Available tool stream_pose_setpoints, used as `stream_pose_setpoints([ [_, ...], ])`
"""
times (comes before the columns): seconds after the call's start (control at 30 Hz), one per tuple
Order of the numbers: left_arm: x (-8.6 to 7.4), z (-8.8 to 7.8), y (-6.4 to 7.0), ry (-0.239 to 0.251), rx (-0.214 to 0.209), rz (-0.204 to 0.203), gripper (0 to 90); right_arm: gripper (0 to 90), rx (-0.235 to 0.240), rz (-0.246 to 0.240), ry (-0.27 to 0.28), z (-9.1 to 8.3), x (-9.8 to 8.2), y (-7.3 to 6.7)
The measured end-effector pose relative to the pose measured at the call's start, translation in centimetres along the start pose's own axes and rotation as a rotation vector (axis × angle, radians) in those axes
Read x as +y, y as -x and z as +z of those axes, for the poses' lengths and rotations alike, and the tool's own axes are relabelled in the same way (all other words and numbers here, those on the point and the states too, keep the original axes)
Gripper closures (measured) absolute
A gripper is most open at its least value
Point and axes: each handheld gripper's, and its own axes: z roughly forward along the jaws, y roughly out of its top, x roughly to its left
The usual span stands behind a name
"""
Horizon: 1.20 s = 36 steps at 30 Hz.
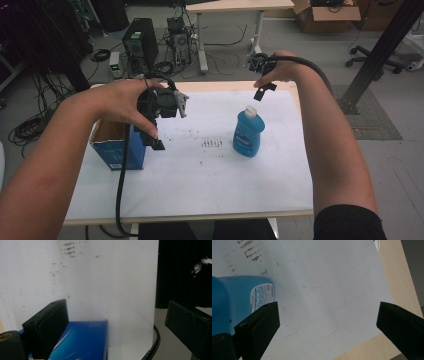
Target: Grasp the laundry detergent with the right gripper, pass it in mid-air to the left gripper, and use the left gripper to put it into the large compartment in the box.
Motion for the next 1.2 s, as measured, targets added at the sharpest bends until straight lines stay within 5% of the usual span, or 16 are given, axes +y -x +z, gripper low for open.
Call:
stream_pose_setpoints([
  [0.47, 0.4, 0.7, -0.9, 0.011, 0.002, -0.015, 5.4, 5.1, -0.010, 0.002, -0.002, 0.4, -0.8, 0.3],
  [1.2, 0.0, 3.2, -1.5, 0.015, 0.006, -0.015, 6.0, 5.1, -0.029, 0.037, 0.014, 0.1, -6.5, -2.4],
])
